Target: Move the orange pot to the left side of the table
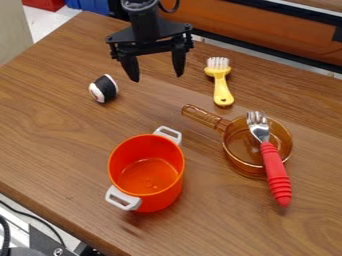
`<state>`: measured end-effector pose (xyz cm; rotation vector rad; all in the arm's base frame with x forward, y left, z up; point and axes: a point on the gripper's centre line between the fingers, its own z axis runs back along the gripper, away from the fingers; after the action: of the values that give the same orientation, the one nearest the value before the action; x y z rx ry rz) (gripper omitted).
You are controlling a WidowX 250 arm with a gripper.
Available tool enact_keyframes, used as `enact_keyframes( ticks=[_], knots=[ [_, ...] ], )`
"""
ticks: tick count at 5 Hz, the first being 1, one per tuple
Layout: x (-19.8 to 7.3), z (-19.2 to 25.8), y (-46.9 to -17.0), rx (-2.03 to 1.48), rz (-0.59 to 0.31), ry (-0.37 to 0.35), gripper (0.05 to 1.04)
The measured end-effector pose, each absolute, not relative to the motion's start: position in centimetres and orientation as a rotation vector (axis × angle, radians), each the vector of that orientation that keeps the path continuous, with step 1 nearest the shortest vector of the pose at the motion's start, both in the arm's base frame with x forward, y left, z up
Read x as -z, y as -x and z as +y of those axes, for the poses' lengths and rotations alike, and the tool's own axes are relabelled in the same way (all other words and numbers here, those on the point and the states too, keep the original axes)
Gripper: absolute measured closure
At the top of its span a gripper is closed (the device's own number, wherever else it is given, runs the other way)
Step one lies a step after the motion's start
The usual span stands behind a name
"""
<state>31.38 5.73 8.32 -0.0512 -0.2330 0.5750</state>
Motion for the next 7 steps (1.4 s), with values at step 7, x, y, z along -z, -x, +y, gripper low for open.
enact_keyframes(
  ticks=[7],
  knots=[
    [-5.8,6.1,-19.7,-0.127,-0.168,0.107,0.084]
  ],
)
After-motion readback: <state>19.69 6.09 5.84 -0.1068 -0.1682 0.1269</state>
